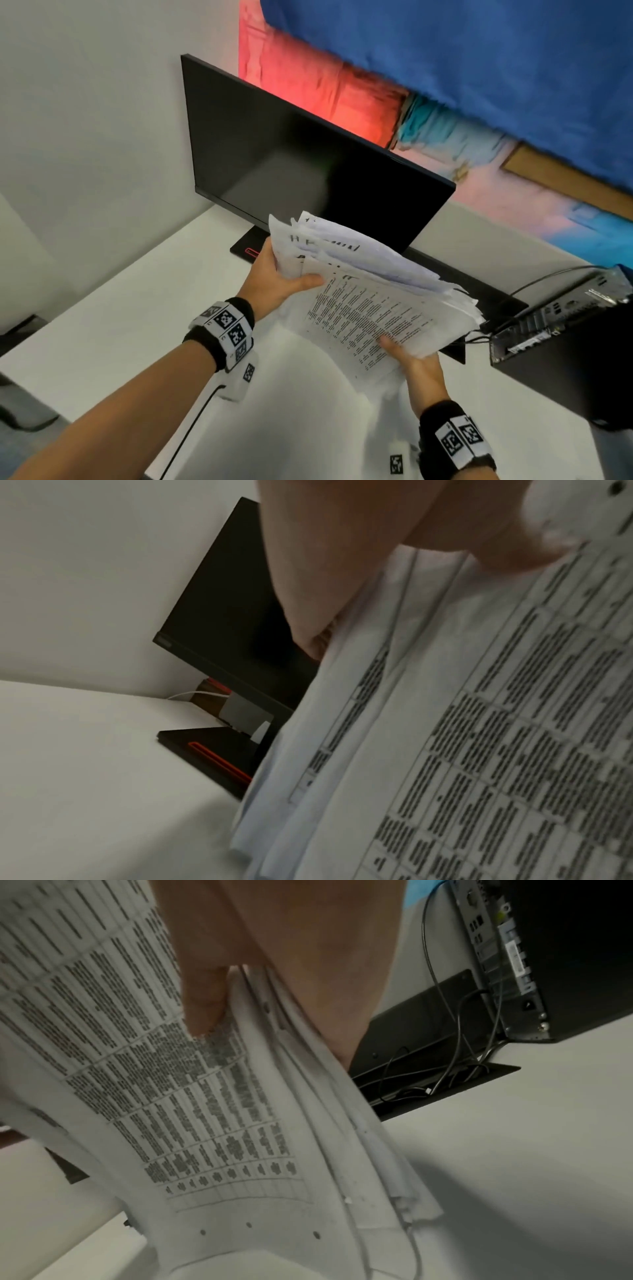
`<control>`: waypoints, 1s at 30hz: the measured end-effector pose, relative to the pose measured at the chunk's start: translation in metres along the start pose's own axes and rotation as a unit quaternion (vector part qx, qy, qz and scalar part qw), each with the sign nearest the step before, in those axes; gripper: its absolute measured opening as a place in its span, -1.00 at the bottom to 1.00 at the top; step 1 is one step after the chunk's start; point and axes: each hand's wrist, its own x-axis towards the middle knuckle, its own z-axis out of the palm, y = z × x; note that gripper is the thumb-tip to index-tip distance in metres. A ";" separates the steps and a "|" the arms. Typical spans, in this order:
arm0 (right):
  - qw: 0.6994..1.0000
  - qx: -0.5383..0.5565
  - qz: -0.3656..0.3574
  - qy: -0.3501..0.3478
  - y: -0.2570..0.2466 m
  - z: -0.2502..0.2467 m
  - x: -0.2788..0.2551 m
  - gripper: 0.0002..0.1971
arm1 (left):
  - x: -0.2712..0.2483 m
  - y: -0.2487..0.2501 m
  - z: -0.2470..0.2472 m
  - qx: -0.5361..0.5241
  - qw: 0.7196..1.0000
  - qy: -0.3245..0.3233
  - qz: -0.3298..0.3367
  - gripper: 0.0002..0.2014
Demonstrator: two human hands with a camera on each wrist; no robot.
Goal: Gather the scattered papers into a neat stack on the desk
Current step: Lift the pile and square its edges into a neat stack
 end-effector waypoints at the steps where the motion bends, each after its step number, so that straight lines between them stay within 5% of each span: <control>1: 1.000 -0.002 0.009 -0.007 0.000 0.000 0.002 -0.54 | 0.003 0.000 -0.002 0.009 1.000 -0.025 -0.015 -0.42; 3: 1.000 -0.015 0.023 -0.002 0.001 0.002 0.007 -0.54 | 0.009 0.003 -0.003 0.035 0.995 -0.093 -0.023 -0.47; 6: 1.000 -0.026 0.011 0.011 0.001 0.010 0.015 -0.58 | 0.016 0.008 0.006 0.023 0.988 -0.150 -0.009 -0.25; 10: 0.999 -0.035 -0.014 0.023 -0.004 0.015 0.022 -0.74 | 0.022 0.024 0.020 0.019 0.994 -0.102 0.021 -0.29; 15: 0.998 -0.035 -0.049 0.019 -0.016 0.011 0.017 -0.61 | 0.036 0.021 0.004 0.017 0.997 -0.071 0.002 -0.27; 21: 0.999 -0.010 -0.029 0.029 -0.026 0.006 0.011 -0.65 | 0.029 0.011 -0.002 -0.054 0.994 -0.059 -0.073 -0.67; 26: 0.997 0.002 0.052 0.065 0.002 -0.011 0.004 0.10 | 0.022 0.018 -0.017 -0.123 0.989 -0.036 -0.074 -0.76; 30: 0.974 0.142 0.170 0.040 0.036 -0.001 -0.009 0.05 | 0.021 0.020 -0.028 -0.240 0.967 0.017 -0.082 -0.65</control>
